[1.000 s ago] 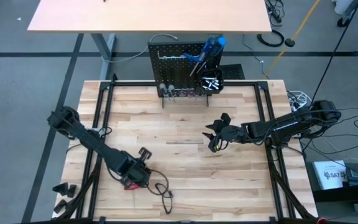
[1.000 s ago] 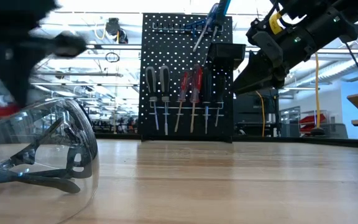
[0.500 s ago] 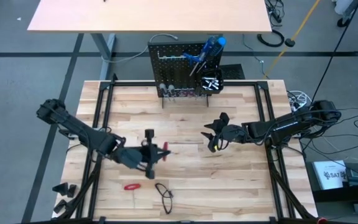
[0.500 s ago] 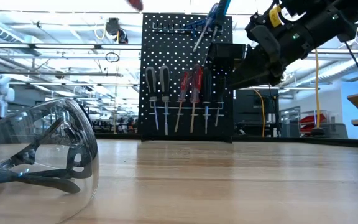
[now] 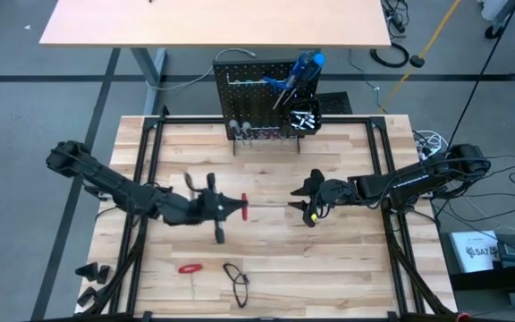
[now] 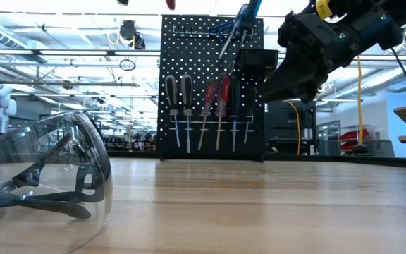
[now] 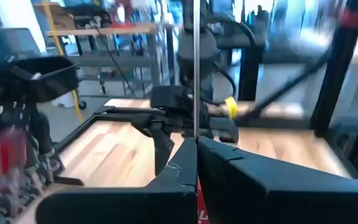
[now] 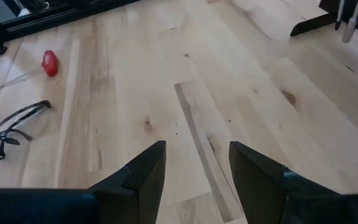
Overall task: Hang tools onto peg board
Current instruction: Hang the allen wrench on the pegboard
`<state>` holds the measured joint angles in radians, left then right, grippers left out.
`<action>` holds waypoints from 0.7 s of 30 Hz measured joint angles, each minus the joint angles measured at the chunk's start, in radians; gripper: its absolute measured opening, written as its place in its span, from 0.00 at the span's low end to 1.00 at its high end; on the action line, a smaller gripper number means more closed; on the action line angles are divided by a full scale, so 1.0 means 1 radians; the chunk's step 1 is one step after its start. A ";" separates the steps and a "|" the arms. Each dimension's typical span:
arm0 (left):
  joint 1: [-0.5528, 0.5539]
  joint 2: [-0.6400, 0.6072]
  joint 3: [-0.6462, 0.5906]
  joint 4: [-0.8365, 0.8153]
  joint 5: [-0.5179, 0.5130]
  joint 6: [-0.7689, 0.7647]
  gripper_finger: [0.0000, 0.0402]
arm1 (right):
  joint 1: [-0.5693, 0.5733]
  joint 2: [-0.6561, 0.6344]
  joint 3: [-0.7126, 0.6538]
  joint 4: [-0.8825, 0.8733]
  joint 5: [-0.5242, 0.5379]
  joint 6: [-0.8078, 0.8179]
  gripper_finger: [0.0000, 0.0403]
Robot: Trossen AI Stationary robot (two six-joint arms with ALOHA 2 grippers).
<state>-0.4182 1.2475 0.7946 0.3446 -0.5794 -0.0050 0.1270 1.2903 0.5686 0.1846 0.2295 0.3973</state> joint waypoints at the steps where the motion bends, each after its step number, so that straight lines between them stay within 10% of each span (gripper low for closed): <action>1: 0.000 -0.024 -0.061 0.089 0.006 -0.022 0.00 | 0.000 0.000 0.000 0.003 0.000 0.000 0.42; 11: 0.057 -0.008 -0.630 1.232 0.031 -0.488 0.00 | 0.042 0.059 0.000 0.486 -0.024 -0.105 0.42; 17: 0.114 -0.009 -0.653 1.199 0.231 -0.074 0.00 | 0.080 0.226 0.033 0.952 -0.063 -0.329 0.42; 21: 0.141 -0.008 -0.647 1.160 0.345 0.006 0.00 | 0.111 0.303 0.160 0.973 -0.154 -0.889 0.42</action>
<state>-0.2768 1.2396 0.1478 1.5043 -0.2344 0.0013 0.2380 1.5930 0.7290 1.1575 0.0757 -0.4913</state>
